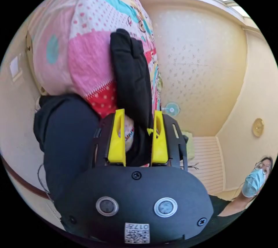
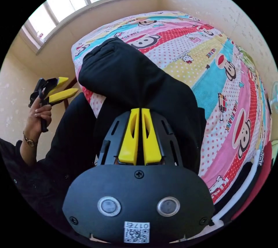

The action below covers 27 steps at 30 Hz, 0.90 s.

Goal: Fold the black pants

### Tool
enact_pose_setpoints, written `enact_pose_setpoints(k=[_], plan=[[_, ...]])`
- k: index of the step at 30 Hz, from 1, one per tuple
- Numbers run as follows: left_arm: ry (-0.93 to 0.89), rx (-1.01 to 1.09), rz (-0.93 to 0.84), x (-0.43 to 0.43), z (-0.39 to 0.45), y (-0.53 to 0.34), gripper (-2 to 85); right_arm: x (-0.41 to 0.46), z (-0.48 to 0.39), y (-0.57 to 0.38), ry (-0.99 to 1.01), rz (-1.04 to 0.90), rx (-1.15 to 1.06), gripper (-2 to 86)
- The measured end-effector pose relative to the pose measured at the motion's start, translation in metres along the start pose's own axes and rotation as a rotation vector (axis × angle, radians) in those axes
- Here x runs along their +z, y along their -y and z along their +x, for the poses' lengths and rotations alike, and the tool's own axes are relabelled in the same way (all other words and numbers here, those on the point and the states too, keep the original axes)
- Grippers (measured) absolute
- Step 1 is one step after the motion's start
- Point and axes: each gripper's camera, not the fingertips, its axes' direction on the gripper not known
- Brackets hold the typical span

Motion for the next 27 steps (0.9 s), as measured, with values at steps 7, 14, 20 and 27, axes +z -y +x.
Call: enact_pose_setpoints(k=[7,14,20,27], plan=[[-0.051,-0.053,0.045,0.037,0.011,0.029,6.5,-0.018,-0.024,-0.062,0.101,0.179,0.116,6.9],[0.093,0.357,-0.045,0.061,0.154,0.006,5.5,-0.024,-0.135,-0.016,-0.027,0.352,-0.106,17.9],[0.220,0.478,-0.058,0.057,0.179,-0.013,6.2,0.001,-0.187,0.071,-0.259,0.380,-0.179,10.9],[-0.004,0.118,0.036,-0.027,0.052,-0.003,17.5,-0.013,-0.137,0.117,0.032,0.317,-0.094,9.0]])
